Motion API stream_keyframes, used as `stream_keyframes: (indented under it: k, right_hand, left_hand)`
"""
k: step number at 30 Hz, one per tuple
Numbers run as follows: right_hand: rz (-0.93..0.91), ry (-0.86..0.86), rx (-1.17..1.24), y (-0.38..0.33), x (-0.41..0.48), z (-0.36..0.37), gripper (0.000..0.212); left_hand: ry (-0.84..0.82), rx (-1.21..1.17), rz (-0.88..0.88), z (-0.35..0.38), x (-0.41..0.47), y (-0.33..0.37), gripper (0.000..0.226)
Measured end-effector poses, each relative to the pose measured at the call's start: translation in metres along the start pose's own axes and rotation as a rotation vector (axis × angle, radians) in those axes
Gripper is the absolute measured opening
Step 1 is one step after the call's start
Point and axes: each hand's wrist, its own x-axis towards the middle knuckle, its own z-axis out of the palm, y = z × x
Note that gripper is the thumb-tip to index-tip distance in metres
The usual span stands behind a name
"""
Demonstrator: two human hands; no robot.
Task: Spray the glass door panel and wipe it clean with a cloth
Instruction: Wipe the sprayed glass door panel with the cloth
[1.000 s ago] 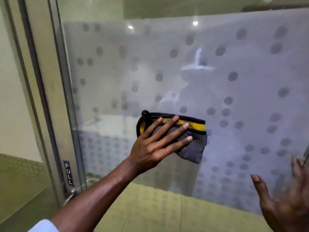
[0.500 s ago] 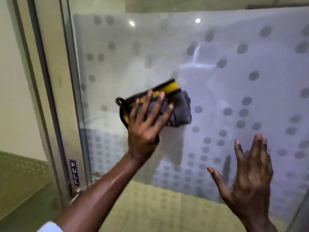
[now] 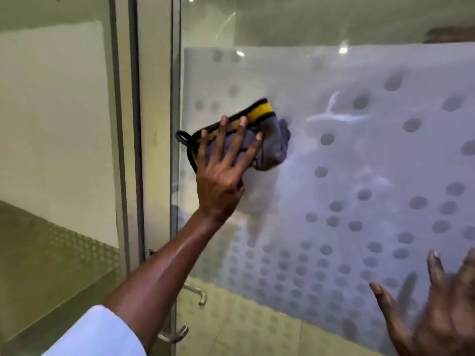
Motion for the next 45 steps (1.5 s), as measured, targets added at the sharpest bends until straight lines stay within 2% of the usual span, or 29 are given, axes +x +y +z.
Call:
stream_keyframes:
  k: [5,8,11,15,17,19,21,25,30,35,39,42,45]
  right_hand:
    - [-0.016,0.012,-0.044,-0.004,0.000,0.004,0.095]
    - [-0.026,0.007,-0.054,0.000,-0.004,0.006,0.098]
    - [-0.038,0.024,-0.026,0.007,-0.007,0.010,0.100]
    - [-0.033,0.029,-0.013,0.013,-0.011,0.016,0.103]
    - [-0.013,0.009,-0.005,0.011,-0.011,0.015,0.103]
    - [0.024,-0.017,0.004,0.009,-0.012,0.012,0.103]
    - [0.051,-0.042,0.024,0.007,-0.012,0.009,0.102]
    - [0.049,-0.075,0.045,0.014,-0.013,0.000,0.097]
    - [0.083,-0.088,0.075,0.022,-0.015,-0.006,0.094]
    - [0.083,-0.071,0.135,0.032,-0.020,-0.007,0.097]
    - [0.085,-0.042,0.196,0.037,-0.026,-0.010,0.099]
    - [0.062,-0.066,0.219,0.039,-0.027,-0.014,0.098]
    - [0.018,-0.119,0.249,0.035,-0.030,-0.023,0.099]
  left_hand:
    - [0.073,-0.041,-0.086,-0.002,0.077,-0.064,0.077]
    - [0.085,-0.025,-0.049,0.001,0.050,-0.062,0.076]
    - [0.063,-0.021,-0.083,0.000,-0.016,-0.037,0.072]
    - [-0.144,-0.099,-0.062,-0.005,-0.113,0.024,0.084]
    - [-0.274,-0.127,0.016,-0.009,-0.154,0.062,0.077]
    - [-0.328,-0.176,0.090,-0.011,-0.172,0.092,0.065]
    - [-0.294,-0.193,0.115,-0.006,-0.155,0.104,0.064]
    - [-0.106,-0.193,0.145,0.012,-0.072,0.112,0.066]
    - [0.051,-0.200,0.055,0.028,0.023,0.143,0.065]
    - [0.074,-0.238,0.066,0.035,0.026,0.171,0.058]
    - [-0.055,-0.324,0.200,0.031,-0.035,0.198,0.057]
    - [-0.181,-0.367,0.236,0.021,-0.093,0.219,0.052]
    - [-0.303,-0.385,0.234,0.006,-0.140,0.233,0.058]
